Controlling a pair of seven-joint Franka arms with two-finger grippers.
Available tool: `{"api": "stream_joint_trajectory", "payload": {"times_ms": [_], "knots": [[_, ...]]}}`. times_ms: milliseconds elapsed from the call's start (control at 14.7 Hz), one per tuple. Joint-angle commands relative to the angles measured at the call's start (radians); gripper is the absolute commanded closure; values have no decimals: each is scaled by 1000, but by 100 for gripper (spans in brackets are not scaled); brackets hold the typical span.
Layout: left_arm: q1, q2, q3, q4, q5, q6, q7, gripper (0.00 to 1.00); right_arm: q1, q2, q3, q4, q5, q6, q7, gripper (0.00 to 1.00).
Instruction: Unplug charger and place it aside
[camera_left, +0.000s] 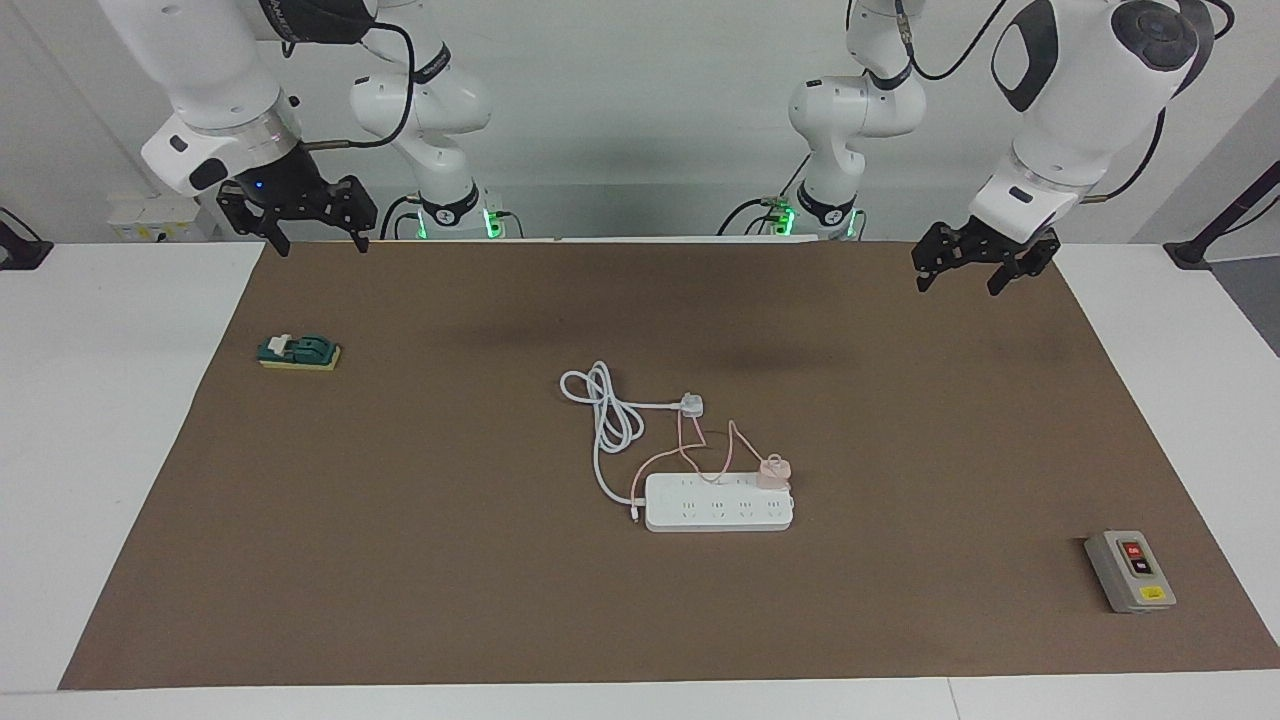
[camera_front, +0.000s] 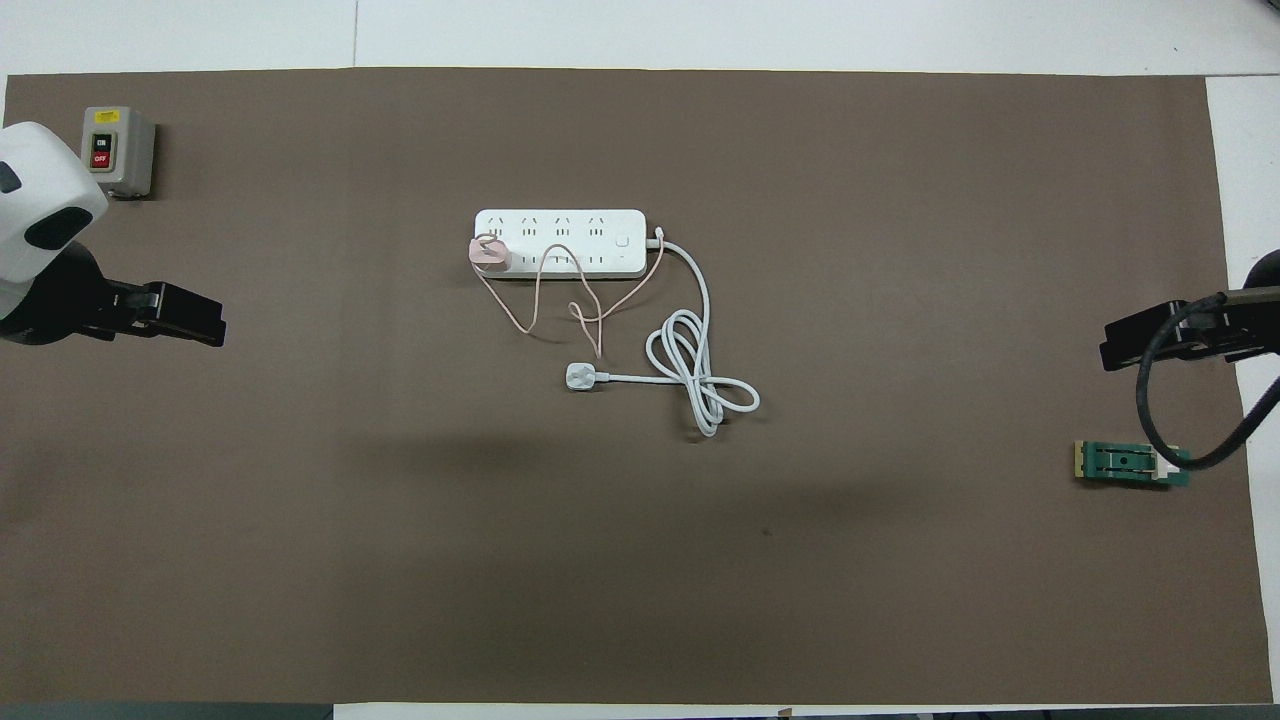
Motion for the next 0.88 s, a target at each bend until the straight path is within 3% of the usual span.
{"api": "stream_joint_trajectory", "payload": {"times_ms": [0, 815], "knots": [[6, -22, -5, -26, 20, 17, -5, 0, -7, -12, 3, -16, 18, 8, -13, 0], [5, -25, -6, -14, 20, 17, -12, 0, -12, -12, 3, -15, 19, 9, -22, 0]]}}
